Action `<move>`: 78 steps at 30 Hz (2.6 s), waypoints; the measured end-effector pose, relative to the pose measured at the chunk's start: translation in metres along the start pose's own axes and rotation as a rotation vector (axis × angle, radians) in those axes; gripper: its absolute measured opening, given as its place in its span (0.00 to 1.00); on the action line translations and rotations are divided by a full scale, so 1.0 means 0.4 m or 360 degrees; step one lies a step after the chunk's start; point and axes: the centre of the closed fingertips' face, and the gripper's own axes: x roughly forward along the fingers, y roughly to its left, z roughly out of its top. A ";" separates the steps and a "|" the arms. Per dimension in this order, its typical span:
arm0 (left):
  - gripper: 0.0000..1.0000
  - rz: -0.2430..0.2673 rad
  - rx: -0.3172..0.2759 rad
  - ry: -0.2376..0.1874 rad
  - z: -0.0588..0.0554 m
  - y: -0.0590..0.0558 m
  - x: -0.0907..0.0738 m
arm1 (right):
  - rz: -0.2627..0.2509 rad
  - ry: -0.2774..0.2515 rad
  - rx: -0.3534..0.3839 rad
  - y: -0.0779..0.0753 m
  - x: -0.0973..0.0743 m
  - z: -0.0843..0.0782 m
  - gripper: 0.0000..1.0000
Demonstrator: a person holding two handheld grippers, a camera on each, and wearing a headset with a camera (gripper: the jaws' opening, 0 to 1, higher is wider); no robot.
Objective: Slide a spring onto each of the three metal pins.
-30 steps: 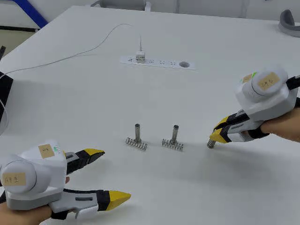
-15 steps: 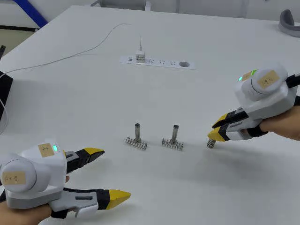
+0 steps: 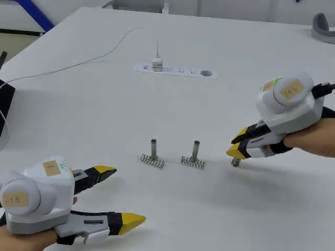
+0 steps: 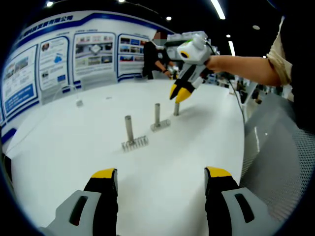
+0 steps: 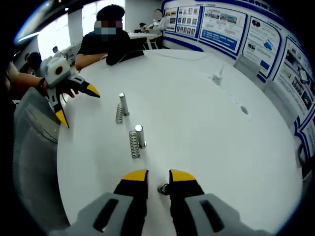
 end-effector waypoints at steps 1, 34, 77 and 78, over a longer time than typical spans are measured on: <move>0.73 0.0000 0.0000 0.0000 0.000 0.000 0.000 | 0.0003 -0.0001 -0.0003 0.002 0.001 0.002 0.18; 0.73 0.0005 0.0006 -0.0001 0.000 0.002 -0.005 | 0.0129 0.0031 -0.0131 0.079 0.077 0.042 0.18; 0.73 0.0013 -0.0013 0.0007 -0.006 0.008 -0.007 | 0.0194 0.0109 -0.0151 0.098 0.146 0.006 0.16; 0.73 0.0014 -0.0013 0.0008 -0.007 0.008 -0.007 | 0.0195 0.0108 -0.0150 0.098 0.147 0.006 0.15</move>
